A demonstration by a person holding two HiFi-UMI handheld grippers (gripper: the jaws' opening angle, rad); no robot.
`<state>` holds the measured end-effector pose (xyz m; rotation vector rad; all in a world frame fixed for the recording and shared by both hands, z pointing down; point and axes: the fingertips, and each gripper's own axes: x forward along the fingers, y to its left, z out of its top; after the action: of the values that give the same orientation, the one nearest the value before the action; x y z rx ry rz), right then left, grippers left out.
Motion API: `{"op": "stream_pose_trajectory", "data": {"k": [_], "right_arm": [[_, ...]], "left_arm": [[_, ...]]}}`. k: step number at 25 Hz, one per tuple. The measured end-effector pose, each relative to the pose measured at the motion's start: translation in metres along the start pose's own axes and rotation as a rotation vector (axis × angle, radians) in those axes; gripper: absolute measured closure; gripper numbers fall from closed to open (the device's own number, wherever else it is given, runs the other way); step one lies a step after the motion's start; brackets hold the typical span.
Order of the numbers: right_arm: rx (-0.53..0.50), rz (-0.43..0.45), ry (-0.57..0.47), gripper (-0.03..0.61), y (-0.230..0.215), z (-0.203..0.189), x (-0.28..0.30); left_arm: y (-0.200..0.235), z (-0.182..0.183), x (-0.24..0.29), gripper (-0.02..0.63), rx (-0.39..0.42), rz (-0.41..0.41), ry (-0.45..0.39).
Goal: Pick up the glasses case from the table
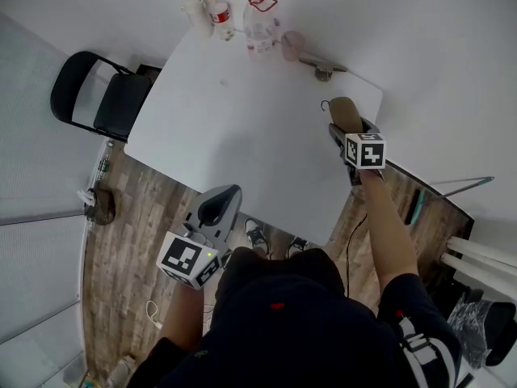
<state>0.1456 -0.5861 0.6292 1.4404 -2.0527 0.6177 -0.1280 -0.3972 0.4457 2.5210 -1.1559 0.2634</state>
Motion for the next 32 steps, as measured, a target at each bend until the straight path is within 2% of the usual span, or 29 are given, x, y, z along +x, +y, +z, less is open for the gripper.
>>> {"op": "stream_pose_trajectory", "data": {"k": [3,7,9,16,21,27,32], "right_arm": [[-0.027,0.070,-0.113,0.176,0.030,0.035,-0.047],[-0.001,0.186,-0.267,0.176,0.069,0.078,-0.114],[-0.010,0.217,-0.341,0.178,0.085,0.097,-0.148],[-0.032,0.283,-0.530,0.178,0.113,0.133,-0.245],[-0.082,0.254,-0.649,0.178,0.121,0.147,-0.300],[-0.142,0.239,-0.697,0.178,0.131,0.145,-0.329],[-0.116,0.253,-0.677,0.179,0.131,0.141,-0.330]], "left_arm": [[-0.008,0.012,0.000,0.591,0.025,-0.009,-0.024],[-0.024,0.032,-0.003,0.591,0.067,-0.024,-0.066],[-0.031,0.041,-0.007,0.591,0.090,-0.026,-0.088],[-0.045,0.081,-0.022,0.591,0.089,0.001,-0.196],[-0.051,0.100,-0.033,0.591,0.103,-0.003,-0.247],[-0.062,0.115,-0.045,0.591,0.138,-0.002,-0.289],[-0.065,0.117,-0.045,0.591,0.179,-0.004,-0.282]]}}
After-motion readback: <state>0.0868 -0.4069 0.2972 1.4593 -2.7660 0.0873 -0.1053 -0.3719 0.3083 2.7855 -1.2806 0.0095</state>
